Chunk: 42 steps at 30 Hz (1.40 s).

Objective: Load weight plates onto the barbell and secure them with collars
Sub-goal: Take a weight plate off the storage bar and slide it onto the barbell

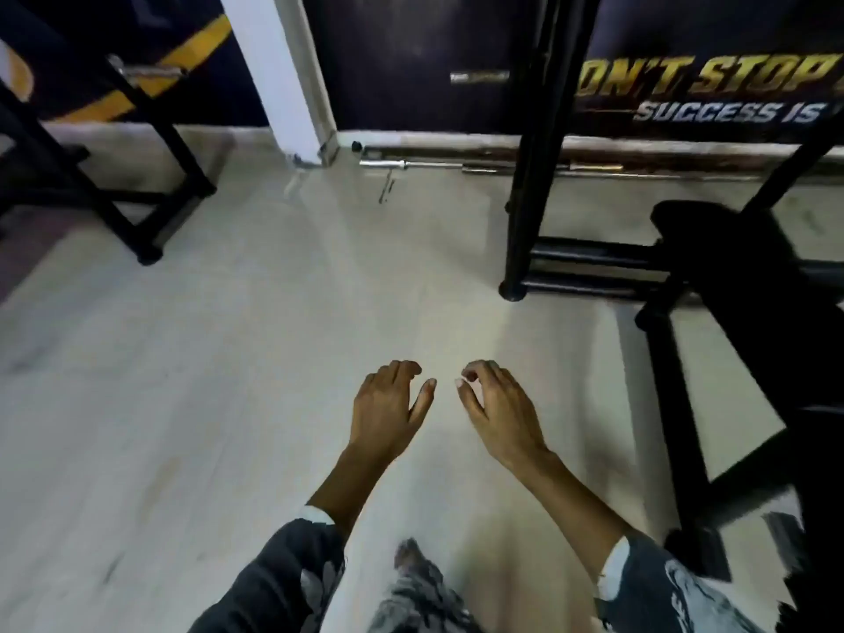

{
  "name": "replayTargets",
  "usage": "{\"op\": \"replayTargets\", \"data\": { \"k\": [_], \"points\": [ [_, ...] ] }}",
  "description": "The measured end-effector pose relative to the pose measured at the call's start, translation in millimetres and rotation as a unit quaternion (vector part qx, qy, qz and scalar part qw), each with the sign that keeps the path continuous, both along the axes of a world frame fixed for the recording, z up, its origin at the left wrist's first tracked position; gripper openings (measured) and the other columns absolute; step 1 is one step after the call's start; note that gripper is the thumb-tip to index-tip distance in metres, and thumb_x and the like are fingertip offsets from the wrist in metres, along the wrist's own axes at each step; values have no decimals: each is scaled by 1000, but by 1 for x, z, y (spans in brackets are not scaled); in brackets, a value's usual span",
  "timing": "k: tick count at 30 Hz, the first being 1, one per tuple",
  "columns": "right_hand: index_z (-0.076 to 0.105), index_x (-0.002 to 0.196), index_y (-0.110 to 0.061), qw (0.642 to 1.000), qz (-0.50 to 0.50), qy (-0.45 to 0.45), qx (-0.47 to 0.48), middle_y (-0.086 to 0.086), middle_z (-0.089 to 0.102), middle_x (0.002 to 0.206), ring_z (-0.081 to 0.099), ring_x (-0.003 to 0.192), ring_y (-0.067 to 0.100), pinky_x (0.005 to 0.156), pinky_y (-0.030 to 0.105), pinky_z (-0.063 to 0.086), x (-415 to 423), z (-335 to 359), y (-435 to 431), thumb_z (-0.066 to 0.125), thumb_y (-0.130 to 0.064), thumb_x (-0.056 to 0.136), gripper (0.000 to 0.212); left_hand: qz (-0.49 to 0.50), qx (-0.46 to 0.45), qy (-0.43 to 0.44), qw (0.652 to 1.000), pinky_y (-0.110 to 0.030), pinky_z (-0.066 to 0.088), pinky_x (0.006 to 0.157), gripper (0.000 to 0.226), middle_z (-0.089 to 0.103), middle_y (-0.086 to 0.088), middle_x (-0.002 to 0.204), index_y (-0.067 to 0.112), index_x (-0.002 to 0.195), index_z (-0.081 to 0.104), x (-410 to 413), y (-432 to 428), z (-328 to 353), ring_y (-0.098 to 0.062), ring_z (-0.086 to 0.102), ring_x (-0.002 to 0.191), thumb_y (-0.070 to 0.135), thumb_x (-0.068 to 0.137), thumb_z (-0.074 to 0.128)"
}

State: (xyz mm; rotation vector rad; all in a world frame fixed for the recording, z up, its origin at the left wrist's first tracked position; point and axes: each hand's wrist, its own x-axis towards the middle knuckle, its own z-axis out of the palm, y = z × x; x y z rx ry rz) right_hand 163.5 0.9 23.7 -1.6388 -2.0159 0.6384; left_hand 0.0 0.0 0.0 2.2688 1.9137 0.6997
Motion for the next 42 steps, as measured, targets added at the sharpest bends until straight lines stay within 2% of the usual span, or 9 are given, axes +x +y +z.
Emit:
{"op": "replayTargets", "data": {
  "k": [7,11,18,22,25,29,36,42],
  "points": [
    [54,110,-7,994,99,-50,-22,10,62,113,57,101,27,82,32,44,-105,-36,106,45,-28,95,27,66,-47,-16,997,-36,51,69,48,68,-11,94,8,102,61,-94,79,-39,-29,64,80,46,91,33],
    [54,111,-6,992,100,-63,-44,10,62,115,57,102,28,83,32,44,-169,-43,175,44,-28,96,28,87,-55,-49,993,-36,49,67,49,67,-12,93,6,102,60,-153,143,-42,-30,63,80,45,91,33],
    [56,110,-8,994,67,-47,-69,7,62,113,56,102,27,80,30,41,-255,-35,289,45,-26,95,25,97,-74,-54,991,-36,50,75,44,68,-10,95,6,102,61,-235,255,-38,-30,63,82,41,90,38],
    [57,108,-7,996,58,-39,-59,8,63,112,57,102,27,77,25,36,-298,-43,379,47,-24,94,24,79,-69,-37,994,-35,50,71,42,67,-9,89,7,99,61,-287,345,-43,-29,63,77,41,90,38],
    [57,107,-7,995,63,-35,-62,9,63,111,58,101,27,78,28,40,-332,-52,450,46,-24,95,24,88,-54,-13,995,-35,50,68,41,68,-9,86,7,97,61,-327,418,-49,-29,63,74,40,90,39],
    [56,110,-10,994,58,-42,-81,6,63,114,58,103,24,77,24,37,-372,-49,545,44,-27,96,26,84,-57,3,995,-35,51,66,41,68,-9,84,7,95,61,-374,514,-40,-29,63,73,41,90,39],
    [58,107,-9,994,41,-44,-86,6,64,111,59,99,25,79,29,42,-433,-36,704,44,-27,95,25,56,-36,2,998,-34,51,64,41,69,-9,82,7,94,62,-436,686,-27,-29,64,70,40,89,39],
    [59,106,-9,995,-61,-30,-69,8,64,108,58,98,26,81,33,44,-480,-42,836,45,-26,95,24,-34,-46,5,998,-33,51,62,44,68,-7,82,9,93,63,-486,842,-38,-27,64,72,43,89,36]
  ]
}}
